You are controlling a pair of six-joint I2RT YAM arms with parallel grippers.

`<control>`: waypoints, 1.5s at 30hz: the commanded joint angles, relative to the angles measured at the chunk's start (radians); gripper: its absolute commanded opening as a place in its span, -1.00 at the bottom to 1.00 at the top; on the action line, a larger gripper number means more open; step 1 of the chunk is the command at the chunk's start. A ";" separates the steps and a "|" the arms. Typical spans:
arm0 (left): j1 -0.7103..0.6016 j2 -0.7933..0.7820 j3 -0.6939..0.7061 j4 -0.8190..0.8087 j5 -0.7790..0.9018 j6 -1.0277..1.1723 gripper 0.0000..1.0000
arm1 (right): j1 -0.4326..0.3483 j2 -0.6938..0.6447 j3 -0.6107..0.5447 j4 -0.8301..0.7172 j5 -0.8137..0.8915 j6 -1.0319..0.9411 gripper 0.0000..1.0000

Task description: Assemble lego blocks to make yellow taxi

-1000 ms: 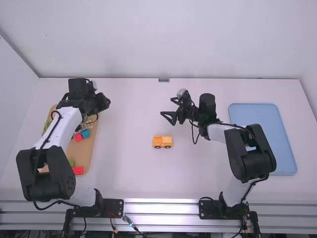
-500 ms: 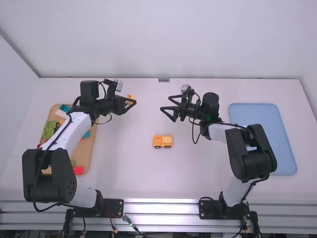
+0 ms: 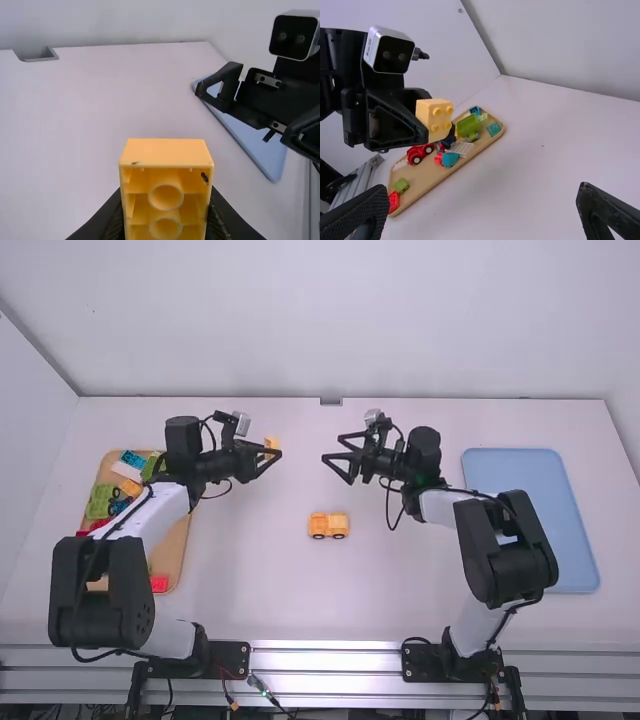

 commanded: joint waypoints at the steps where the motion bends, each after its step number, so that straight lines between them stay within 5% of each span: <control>1: -0.005 -0.018 -0.005 0.004 0.029 -0.012 -0.82 | 0.025 -0.021 0.023 0.005 0.030 -0.010 0.97; 11: -0.005 0.026 -0.004 0.101 0.187 0.058 -0.86 | 0.029 -0.021 0.031 0.008 0.051 0.060 0.98; 23: -0.039 0.144 0.000 0.330 0.352 0.054 -0.87 | -0.021 -0.019 0.134 -0.002 -0.241 0.077 0.98; 30: -0.106 0.148 0.029 0.328 0.350 0.056 -0.85 | 0.005 -0.019 0.158 -0.051 -0.277 0.005 1.00; 45: -0.134 0.148 0.046 0.257 0.418 0.146 -0.85 | 0.033 -0.019 0.173 -0.120 -0.373 -0.169 0.71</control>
